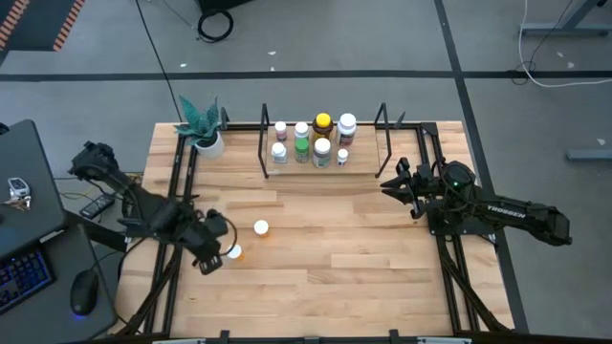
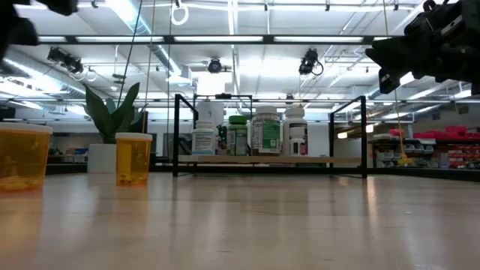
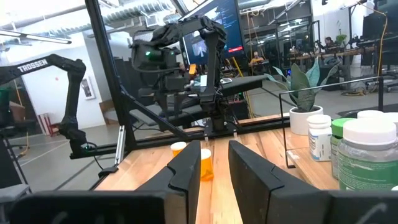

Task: Pick and place medicine bottles onto shelf by color
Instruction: Move the orange pill bottles to the top center of the table

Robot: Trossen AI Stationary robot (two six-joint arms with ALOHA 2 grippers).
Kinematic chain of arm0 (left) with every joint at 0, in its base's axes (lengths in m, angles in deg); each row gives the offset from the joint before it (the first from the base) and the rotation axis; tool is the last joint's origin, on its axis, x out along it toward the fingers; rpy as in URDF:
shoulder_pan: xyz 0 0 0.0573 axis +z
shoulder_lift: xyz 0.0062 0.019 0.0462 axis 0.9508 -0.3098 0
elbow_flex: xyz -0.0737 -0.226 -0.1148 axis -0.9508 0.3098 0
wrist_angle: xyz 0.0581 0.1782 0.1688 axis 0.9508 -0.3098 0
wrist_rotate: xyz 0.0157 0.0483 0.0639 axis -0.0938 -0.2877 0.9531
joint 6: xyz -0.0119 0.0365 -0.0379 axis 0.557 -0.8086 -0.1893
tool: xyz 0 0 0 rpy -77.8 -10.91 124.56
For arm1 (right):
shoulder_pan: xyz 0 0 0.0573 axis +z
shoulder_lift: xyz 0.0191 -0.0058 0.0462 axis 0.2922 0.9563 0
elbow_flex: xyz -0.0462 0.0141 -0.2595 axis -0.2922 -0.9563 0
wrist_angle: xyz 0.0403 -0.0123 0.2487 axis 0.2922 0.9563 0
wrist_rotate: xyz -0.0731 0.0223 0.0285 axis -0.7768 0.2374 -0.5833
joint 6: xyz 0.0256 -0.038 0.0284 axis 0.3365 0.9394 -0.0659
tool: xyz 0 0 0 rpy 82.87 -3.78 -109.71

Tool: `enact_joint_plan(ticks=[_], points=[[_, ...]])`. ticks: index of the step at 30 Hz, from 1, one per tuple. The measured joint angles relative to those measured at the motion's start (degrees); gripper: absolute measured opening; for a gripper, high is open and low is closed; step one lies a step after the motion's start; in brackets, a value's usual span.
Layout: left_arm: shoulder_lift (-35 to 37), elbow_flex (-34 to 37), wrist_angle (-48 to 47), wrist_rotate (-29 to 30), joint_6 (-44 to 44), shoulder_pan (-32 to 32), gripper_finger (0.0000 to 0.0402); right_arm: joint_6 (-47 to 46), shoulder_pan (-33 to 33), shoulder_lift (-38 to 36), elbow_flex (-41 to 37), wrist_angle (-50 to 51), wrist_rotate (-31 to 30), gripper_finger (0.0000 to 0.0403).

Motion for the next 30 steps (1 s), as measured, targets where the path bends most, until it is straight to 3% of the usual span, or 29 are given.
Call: enact_joint_plan(ticks=[6, 12, 16, 24, 30], points=[[-1.4, 4.9, 0.6, 0.0, 13.1, -8.0, 0.0107, 0.0, 0.0, 0.0, 0.0, 0.0, 0.0, 0.0091], [-1.5, 12.2, 13.4, -1.4, 20.8, -12.4, 0.0092, 0.0, 0.0, 0.0, 0.0, 0.0, 0.0, 0.0091], [-2.1, 15.3, 16.7, -1.1, 24.6, -12.9, 0.009, 0.0, 0.0, 0.0, 0.0, 0.0, 0.0, 0.0091], [-5.3, 16.8, 17.1, 2.2, 24.1, -12.0, 0.0145, 0.0, 0.0, 0.0, 0.0, 0.0, 0.0, 0.0091], [-9.3, 16.8, 17.6, 3.5, 20.0, -7.5, 0.0166, 0.0, 0.0, 0.0, 0.0, 0.0, 0.0, 0.0091]])
